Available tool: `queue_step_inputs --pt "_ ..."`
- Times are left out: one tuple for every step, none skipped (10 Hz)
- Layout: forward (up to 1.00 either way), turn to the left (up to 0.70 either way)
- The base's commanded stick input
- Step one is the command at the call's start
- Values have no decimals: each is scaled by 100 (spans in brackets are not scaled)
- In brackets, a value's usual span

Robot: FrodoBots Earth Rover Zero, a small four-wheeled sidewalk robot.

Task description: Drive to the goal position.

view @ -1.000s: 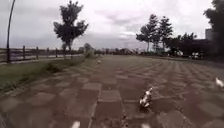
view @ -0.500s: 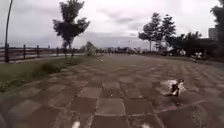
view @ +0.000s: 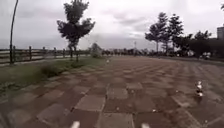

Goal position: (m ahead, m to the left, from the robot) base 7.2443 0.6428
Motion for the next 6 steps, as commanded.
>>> queue_step_inputs --pt "70 0" --pt "70 0" --pt "70 0" --pt "70 0" --pt "70 0" --pt "70 0"
